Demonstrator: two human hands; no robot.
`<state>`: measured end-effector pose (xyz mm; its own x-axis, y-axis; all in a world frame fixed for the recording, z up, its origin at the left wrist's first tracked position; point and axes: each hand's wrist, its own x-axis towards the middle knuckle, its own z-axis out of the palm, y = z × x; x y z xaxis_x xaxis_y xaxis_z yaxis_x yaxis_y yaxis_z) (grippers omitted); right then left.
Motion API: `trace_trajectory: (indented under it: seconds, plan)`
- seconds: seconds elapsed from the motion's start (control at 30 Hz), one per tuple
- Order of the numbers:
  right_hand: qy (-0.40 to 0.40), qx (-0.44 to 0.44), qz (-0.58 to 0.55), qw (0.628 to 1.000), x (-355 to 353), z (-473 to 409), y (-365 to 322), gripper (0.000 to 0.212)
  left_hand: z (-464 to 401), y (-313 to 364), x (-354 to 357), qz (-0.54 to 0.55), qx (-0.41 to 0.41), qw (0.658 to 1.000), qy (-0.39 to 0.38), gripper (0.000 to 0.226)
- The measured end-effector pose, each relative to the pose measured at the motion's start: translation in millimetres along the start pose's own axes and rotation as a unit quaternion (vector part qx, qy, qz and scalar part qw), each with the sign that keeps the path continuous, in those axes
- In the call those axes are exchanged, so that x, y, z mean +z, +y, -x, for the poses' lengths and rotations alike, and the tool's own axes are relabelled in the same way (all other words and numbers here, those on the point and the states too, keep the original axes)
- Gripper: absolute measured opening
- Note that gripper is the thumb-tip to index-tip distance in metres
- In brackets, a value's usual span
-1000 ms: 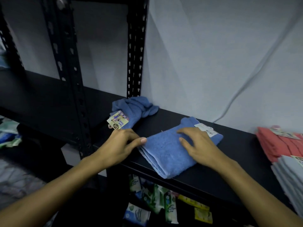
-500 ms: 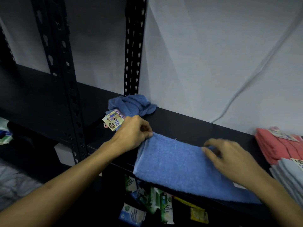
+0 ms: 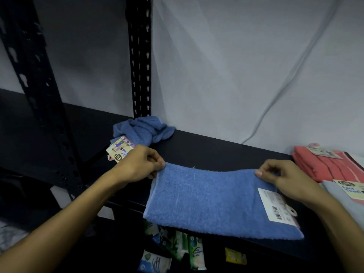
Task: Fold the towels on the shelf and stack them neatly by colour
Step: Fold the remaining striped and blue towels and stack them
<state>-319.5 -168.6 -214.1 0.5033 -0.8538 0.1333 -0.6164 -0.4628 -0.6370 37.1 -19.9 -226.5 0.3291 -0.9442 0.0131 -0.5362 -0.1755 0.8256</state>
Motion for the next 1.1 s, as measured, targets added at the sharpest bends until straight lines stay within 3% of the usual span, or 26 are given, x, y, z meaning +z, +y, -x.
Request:
trace_trajectory:
  seconds: [0.23, 0.4, 0.63, 0.83, 1.1]
  plan:
    - [-0.015, 0.017, 0.032, 0.999, 8, 6, 9, 0.022, 4, -3, 1, -0.150, 0.031, 0.986, 0.068, 0.011]
    - [0.003, 0.010, 0.069, 0.998, 12, 2, 12, 0.021, 7, -10, -2, -0.197, 0.043, 0.979, 0.041, 0.012]
    - [-0.028, 0.030, 0.068, 0.997, 5, 0, 12, 0.021, 6, -8, -10, -0.207, 0.046, 0.977, 0.011, 0.003]
    - [-0.010, 0.051, 0.101, 0.994, 11, -5, 12, 0.018, 8, -1, -13, -0.194, 0.064, 0.979, 0.008, 0.011]
    - [-0.030, 0.047, 0.124, 0.991, 9, -4, 8, 0.026, 10, 7, -22, -0.062, 0.011, 0.998, -0.009, 0.010]
